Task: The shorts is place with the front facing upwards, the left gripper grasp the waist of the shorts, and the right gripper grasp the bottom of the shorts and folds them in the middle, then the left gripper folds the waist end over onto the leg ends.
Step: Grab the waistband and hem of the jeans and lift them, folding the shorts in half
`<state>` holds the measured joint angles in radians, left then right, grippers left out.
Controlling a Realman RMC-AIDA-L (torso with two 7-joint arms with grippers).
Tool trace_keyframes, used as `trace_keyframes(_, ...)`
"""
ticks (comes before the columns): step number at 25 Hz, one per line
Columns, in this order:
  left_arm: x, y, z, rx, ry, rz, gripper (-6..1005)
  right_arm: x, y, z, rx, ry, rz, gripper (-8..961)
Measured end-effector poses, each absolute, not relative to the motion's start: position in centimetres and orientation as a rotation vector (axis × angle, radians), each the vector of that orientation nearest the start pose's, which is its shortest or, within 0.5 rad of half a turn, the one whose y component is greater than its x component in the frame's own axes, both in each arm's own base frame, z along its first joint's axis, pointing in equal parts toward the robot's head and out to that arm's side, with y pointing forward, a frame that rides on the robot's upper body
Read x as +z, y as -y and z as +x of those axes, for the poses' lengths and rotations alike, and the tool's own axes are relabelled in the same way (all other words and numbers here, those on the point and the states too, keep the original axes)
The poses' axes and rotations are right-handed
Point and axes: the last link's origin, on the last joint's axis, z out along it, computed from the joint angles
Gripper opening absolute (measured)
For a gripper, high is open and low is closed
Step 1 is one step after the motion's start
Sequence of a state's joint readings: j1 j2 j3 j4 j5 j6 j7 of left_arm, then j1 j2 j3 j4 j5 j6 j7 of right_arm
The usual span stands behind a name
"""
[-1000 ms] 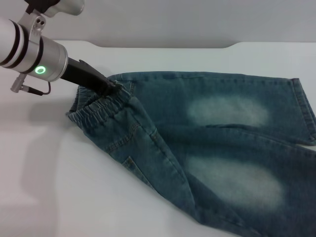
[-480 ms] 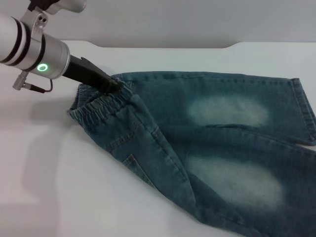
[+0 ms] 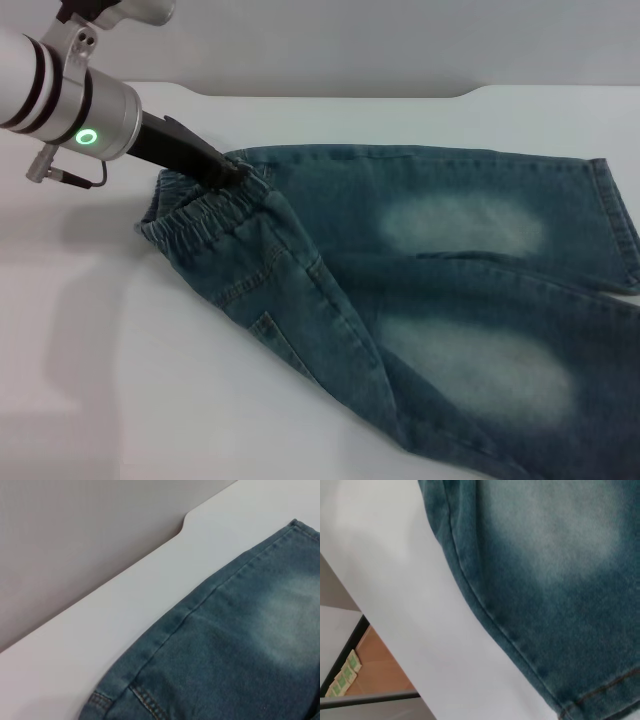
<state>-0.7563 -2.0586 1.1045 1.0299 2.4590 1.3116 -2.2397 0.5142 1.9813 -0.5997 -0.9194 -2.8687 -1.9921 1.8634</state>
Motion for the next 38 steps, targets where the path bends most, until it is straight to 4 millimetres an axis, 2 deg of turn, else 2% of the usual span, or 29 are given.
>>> trace_keyframes(15,0.9,-41.6,-17.9,0.131,0.781,-2.610,47,7.0,-25.4,34.2,-0.457,-1.485,-2.815,520)
trace_keyframes(38,0.7,-41.8,-17.9,0.129,0.776,-2.607,49,7.0,-26.2,33.3,-0.448,-1.450,-2.841,496)
